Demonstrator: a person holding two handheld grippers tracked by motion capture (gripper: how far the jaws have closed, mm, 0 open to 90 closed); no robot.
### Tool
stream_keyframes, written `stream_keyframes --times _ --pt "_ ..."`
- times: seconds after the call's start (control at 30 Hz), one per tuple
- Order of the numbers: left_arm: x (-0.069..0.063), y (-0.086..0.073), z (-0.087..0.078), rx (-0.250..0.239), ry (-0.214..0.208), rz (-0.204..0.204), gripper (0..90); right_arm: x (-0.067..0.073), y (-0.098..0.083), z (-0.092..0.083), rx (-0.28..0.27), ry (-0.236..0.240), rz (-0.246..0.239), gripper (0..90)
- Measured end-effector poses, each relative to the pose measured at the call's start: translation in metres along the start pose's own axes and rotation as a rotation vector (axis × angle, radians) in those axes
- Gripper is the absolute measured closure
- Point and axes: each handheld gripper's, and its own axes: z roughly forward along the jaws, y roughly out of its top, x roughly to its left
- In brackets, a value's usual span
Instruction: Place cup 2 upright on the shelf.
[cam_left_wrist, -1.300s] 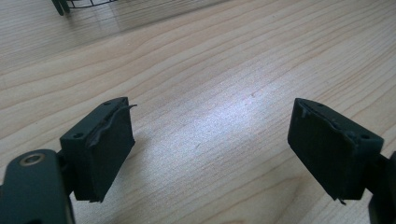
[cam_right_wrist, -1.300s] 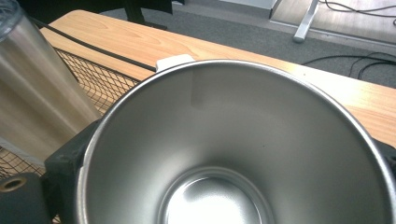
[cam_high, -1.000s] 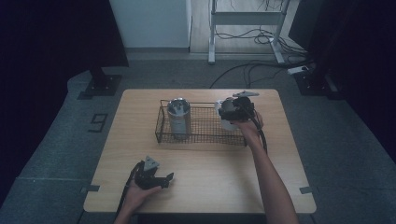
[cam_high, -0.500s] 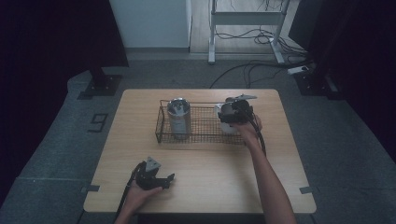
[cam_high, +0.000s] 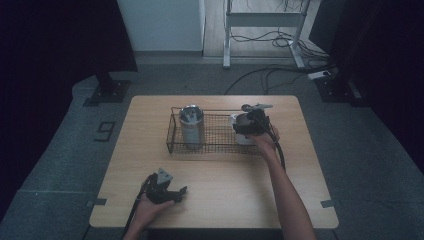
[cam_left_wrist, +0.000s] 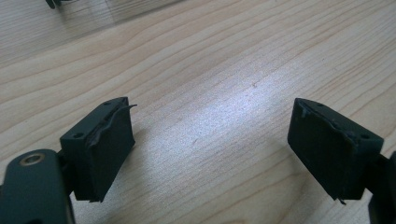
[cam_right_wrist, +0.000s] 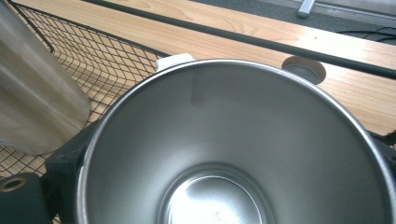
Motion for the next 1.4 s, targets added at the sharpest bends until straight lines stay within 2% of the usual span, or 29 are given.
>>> stream_keyframes --times 0.27,0.47,0.67,0.83,1.17,1.23,1.4 --pt "0.001 0.000 -0.001 0.000 0.001 -0.001 14.5 0.003 -0.002 0.006 0.026 0.005 -0.016 5.7" --pt "0.001 0.000 -0.001 -0.001 0.002 -0.003 14.5 0.004 -0.003 0.008 0.052 0.001 -0.009 5.7" --pt "0.000 0.000 -0.001 0.000 0.002 -0.001 14.5 0.005 -0.007 0.014 0.097 -0.010 -0.012 5.6" --pt "-0.002 0.000 0.000 0.001 0.000 0.006 14.5 0.004 -0.008 0.014 0.093 -0.007 -0.001 5.6" --pt "-0.004 0.000 0.000 0.001 -0.005 0.009 14.5 0.007 -0.008 0.010 0.147 -0.022 -0.048 5.2" --pt "-0.005 0.000 0.000 0.002 -0.006 0.011 14.5 0.009 -0.008 0.008 0.166 -0.037 -0.064 4.6" --pt "-0.006 0.001 0.000 0.004 -0.009 0.016 14.5 0.009 -0.008 0.007 0.175 -0.046 -0.075 4.1"
